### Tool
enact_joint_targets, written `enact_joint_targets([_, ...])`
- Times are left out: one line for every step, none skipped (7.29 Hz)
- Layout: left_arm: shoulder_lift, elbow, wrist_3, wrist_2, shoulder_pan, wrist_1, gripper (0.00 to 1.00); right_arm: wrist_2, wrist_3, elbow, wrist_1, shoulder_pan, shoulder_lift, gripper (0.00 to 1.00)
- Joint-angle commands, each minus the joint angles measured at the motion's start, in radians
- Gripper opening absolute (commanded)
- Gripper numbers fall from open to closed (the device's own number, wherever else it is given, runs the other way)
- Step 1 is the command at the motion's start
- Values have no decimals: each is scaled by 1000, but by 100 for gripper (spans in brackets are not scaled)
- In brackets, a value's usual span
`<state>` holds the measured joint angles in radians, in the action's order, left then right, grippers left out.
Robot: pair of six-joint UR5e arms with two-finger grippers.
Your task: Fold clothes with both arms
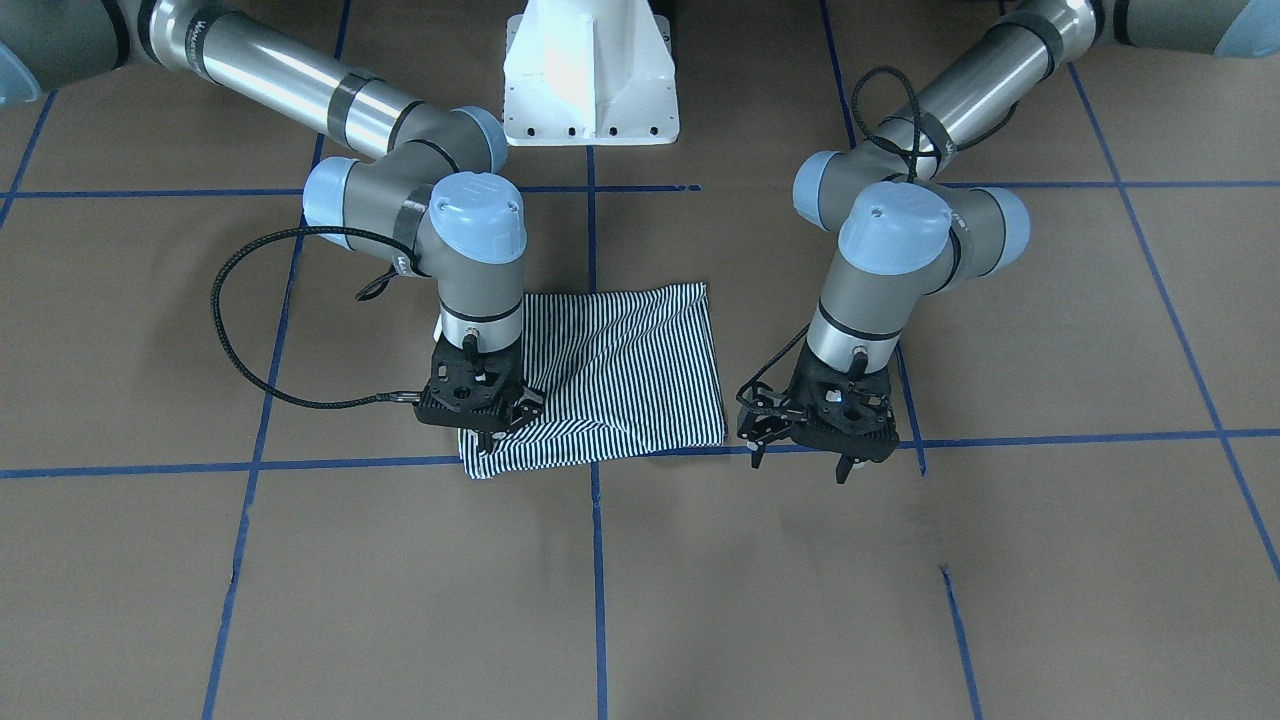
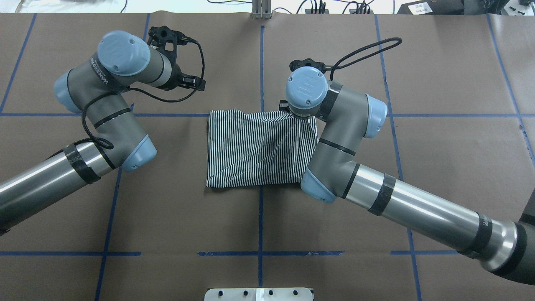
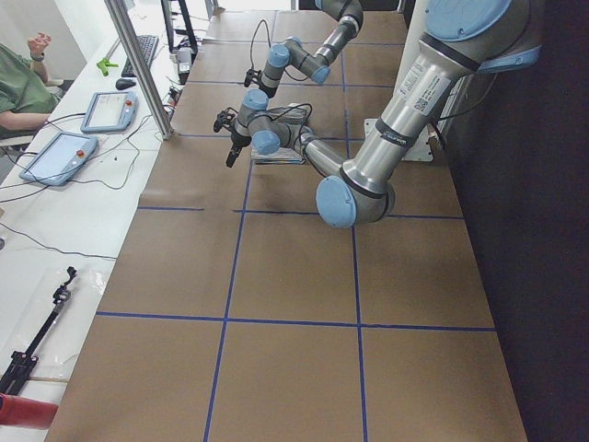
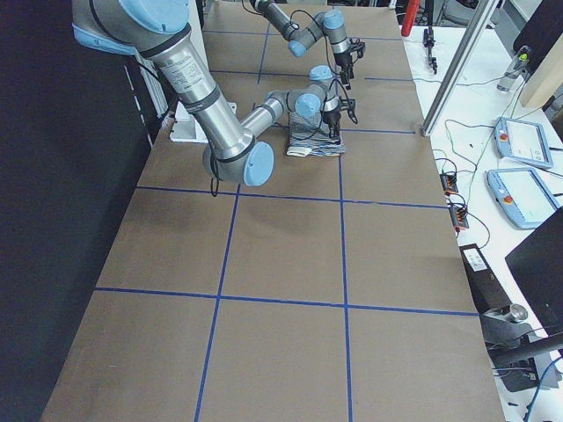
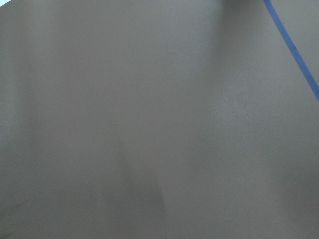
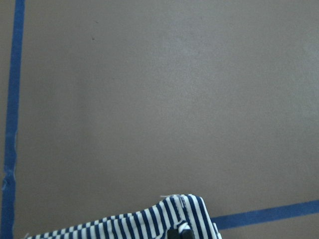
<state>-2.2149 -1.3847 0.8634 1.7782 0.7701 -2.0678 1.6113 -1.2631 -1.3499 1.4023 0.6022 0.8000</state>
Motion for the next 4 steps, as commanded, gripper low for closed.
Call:
enact_joint_targets([1,-8,-1,1,1,0,100,1,40,5,-6,2,-5,100])
enact_joint_targets([17,-40,-4,3,1,3,100,22,48,-6,-3,23,-10,100])
enact_joint_targets([53,-94,-9,32,1,8,100,109,97,-21,0,57,-10,100])
enact_joint_targets([101,-164,-10,53,8,15,100,186,131,-64,3,108,7,100])
